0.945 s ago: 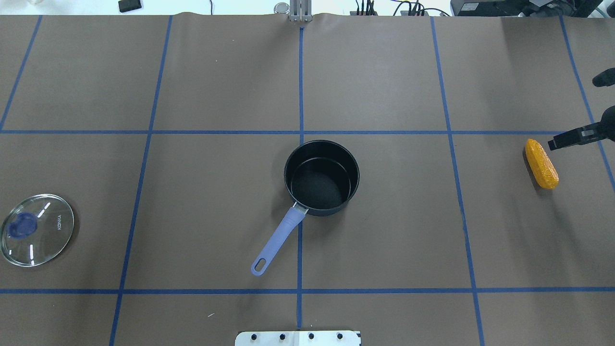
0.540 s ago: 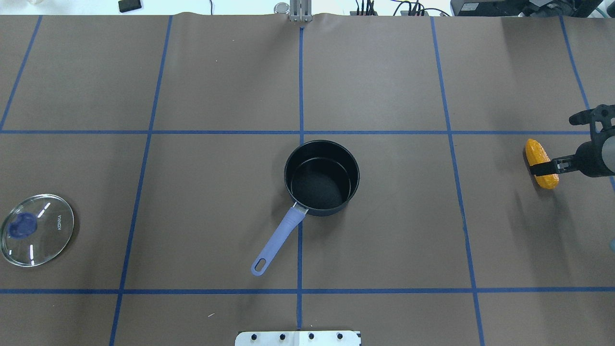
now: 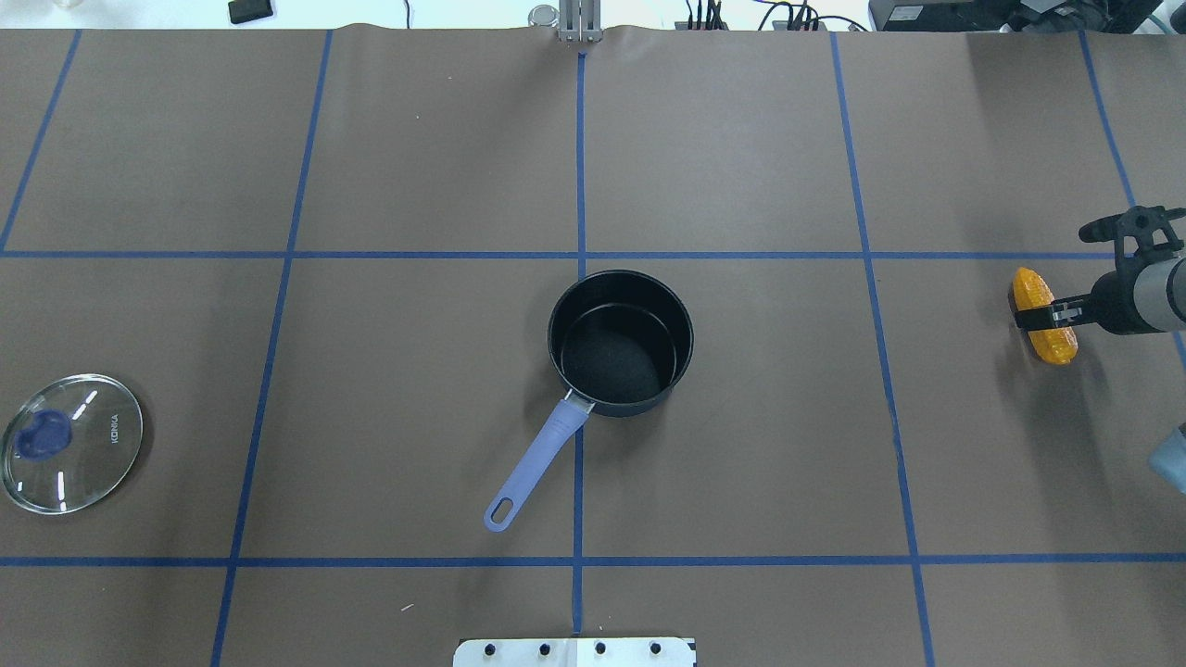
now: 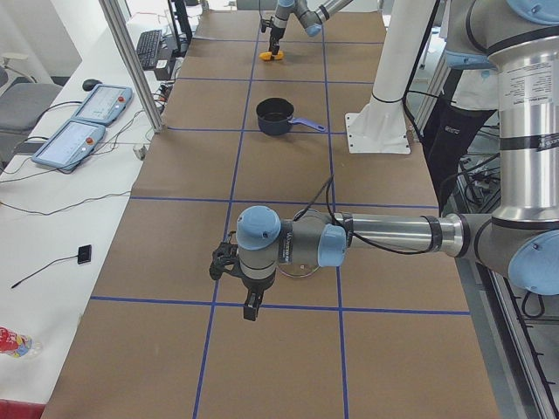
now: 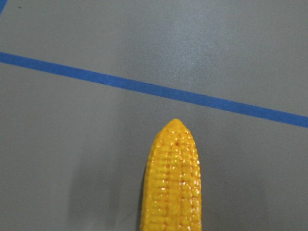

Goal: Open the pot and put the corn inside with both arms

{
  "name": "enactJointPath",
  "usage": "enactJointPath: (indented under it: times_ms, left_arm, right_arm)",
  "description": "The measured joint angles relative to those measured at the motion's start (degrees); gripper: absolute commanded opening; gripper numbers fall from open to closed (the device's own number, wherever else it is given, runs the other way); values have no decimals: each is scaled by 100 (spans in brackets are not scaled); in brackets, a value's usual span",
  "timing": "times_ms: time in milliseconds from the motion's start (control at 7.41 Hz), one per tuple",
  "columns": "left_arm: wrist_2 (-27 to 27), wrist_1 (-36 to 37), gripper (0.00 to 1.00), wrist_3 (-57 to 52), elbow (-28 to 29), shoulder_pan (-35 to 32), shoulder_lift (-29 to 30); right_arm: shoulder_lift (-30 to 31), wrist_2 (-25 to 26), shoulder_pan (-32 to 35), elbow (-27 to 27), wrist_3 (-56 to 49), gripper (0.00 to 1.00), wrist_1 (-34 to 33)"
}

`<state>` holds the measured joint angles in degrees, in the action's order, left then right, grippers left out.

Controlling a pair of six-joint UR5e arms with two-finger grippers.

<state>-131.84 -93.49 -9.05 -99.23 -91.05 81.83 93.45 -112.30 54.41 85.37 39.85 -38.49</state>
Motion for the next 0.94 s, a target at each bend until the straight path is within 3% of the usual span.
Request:
enactJointPath:
  times_ms: [540, 945]
  left_arm:
    - [-1, -19, 99, 0, -4, 0, -1]
    - [-8, -13, 99, 8, -12, 0, -10]
  right_arm:
    - [-339, -134, -1, 320, 2, 0, -292]
    - [-1391, -144, -267, 986, 256, 0, -1343]
